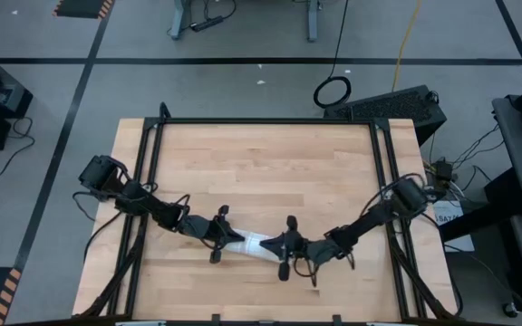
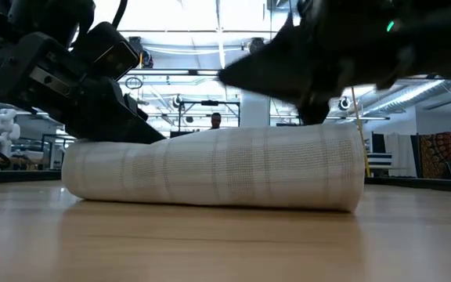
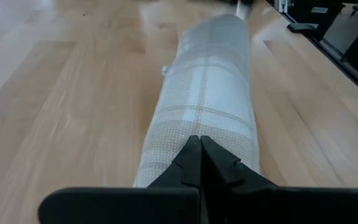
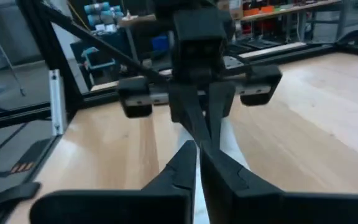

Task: Roll towel
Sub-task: Roll the white towel

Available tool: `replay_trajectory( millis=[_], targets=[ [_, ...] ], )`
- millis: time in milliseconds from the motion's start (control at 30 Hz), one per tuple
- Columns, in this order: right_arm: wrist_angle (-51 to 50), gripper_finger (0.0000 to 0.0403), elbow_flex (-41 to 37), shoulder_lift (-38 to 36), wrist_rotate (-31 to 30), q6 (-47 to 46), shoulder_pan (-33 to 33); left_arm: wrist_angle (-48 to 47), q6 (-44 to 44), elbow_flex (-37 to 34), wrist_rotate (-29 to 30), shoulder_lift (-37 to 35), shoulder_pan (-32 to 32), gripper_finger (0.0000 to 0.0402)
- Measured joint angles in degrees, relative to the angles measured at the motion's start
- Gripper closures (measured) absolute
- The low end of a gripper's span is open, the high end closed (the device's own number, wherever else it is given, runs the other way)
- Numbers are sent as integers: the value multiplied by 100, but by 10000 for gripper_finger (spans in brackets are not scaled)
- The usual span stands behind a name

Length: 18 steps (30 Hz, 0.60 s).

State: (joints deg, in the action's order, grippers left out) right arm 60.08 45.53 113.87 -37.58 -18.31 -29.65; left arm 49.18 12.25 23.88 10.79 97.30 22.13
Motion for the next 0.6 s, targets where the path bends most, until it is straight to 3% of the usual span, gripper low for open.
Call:
replay_trajectory(
  millis=[233,433,600],
  targets=[
    [14,398,534,905,202,-201,232,-70,95,2,2,0,0,400],
    [0,401,575,1227,153,-454,228,-95,103,-11,3,49,2,400],
    [-44,402,580,1349,140,-547,217,417,99,-81,32,389,21,400]
  ],
)
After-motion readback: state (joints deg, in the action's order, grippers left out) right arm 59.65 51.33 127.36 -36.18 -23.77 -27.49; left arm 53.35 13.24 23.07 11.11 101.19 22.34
